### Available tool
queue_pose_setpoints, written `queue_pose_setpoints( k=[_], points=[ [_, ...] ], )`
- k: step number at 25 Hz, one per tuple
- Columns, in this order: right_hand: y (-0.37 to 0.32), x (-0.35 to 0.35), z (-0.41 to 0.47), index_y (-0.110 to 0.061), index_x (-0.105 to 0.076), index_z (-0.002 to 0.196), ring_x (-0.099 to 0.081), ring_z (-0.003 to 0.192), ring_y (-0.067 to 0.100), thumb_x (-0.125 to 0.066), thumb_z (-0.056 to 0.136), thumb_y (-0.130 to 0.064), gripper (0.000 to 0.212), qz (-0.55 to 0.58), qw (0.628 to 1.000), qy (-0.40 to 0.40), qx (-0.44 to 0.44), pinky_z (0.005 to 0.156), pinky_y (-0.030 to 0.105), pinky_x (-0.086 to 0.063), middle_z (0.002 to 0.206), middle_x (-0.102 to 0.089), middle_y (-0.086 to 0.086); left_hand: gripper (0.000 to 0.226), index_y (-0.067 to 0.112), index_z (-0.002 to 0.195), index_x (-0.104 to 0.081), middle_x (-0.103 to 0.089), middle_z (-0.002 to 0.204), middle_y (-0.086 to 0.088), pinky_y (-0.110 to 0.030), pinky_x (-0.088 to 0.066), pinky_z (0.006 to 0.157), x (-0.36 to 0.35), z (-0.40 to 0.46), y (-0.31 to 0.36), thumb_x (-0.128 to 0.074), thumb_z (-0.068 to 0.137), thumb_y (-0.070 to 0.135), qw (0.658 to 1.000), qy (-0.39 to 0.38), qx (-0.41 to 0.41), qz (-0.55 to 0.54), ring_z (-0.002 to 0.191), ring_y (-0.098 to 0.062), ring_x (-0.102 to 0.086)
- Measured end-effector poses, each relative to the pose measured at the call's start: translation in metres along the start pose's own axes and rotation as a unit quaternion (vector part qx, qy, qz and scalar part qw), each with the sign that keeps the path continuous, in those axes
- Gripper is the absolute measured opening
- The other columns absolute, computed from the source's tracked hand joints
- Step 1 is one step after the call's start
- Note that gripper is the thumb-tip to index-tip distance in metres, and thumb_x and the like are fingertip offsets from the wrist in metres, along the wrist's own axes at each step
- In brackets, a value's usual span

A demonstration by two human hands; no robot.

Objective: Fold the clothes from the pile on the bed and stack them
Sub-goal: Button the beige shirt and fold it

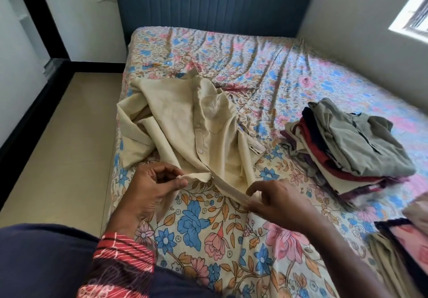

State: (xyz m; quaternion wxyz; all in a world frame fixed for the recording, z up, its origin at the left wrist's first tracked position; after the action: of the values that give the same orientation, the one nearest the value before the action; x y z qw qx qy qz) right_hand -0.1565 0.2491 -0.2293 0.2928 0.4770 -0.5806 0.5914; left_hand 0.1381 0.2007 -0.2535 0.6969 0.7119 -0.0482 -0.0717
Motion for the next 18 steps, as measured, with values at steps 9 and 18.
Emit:
queue_pose_setpoints(
  k=[9, 18],
  points=[
    [-0.016, -0.015, 0.004, -0.03, -0.078, 0.104, -0.066, 0.083, -0.003, -0.071, 0.095, -0.037, 0.013, 0.128, 0.988, 0.088, -0.026, 0.066, 0.015, -0.051, 0.09, -0.073, -0.017, 0.02, 0.014, 0.085, -0.082, -0.079, 0.09, -0.008, -0.025, -0.06, 0.079, -0.026, -0.001, 0.004, -0.083, 0.067, 0.006, 0.999, -0.047, 0.001, -0.027, 0.088, -0.018, -0.076],
    [-0.037, -0.054, -0.013, -0.017, -0.072, 0.082, -0.068, 0.065, 0.018, -0.077, 0.091, -0.031, 0.017, 0.352, 0.905, 0.207, -0.12, 0.058, 0.036, -0.058, 0.074, -0.072, 0.005, 0.019, 0.012, 0.091, -0.08, -0.079, 0.085, 0.0, -0.025, -0.06, 0.077, -0.06, -0.023, -0.01, -0.086, 0.074, 0.004, 0.997, -0.021, -0.044, 0.065, 0.083, -0.017, -0.076]
  ],
)
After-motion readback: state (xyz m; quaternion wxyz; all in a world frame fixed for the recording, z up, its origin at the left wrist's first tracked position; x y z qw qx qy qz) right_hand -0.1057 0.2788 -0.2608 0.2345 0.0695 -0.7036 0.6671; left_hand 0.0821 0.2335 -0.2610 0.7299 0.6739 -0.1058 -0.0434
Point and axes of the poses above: each hand's wrist, its own z-axis towards the middle knuckle, its own x-axis out of the back of the hand, y = z × x, the point moved 3 cm from there along z, towards the middle knuckle
